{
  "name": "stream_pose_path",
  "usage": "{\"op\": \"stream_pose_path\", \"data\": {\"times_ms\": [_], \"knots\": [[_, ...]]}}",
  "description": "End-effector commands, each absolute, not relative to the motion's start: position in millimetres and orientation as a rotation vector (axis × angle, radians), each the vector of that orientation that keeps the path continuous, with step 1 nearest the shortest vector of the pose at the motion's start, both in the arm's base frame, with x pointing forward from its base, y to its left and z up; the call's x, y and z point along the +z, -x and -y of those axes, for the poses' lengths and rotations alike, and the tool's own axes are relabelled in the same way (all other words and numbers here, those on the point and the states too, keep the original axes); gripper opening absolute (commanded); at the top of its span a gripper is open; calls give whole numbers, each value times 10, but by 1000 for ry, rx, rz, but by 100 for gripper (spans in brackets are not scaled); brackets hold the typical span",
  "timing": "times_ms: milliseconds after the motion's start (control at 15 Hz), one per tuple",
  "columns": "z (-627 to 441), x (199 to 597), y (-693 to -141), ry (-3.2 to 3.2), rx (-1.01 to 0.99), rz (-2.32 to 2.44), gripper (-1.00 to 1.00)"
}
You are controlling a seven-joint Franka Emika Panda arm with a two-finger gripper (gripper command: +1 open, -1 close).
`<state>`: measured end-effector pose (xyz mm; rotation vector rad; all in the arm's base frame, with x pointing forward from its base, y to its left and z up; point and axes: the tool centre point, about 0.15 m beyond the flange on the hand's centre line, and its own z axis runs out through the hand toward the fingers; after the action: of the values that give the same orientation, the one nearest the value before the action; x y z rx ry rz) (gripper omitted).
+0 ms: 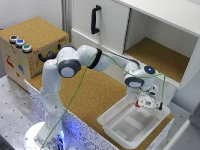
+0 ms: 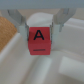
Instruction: Place the pink object on the table
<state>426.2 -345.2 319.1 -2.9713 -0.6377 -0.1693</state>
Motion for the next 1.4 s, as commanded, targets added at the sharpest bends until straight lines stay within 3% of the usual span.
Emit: {"op": "stream_pose_path", "data": {"times_ms": [0,667,1333], "knots": [[2770,3396,-4281,2980,-86,404,-100],[1961,3003,-3953,3122,-38,70,-100],[1236,2353,-3414,3158,-65,258,-100]]}}
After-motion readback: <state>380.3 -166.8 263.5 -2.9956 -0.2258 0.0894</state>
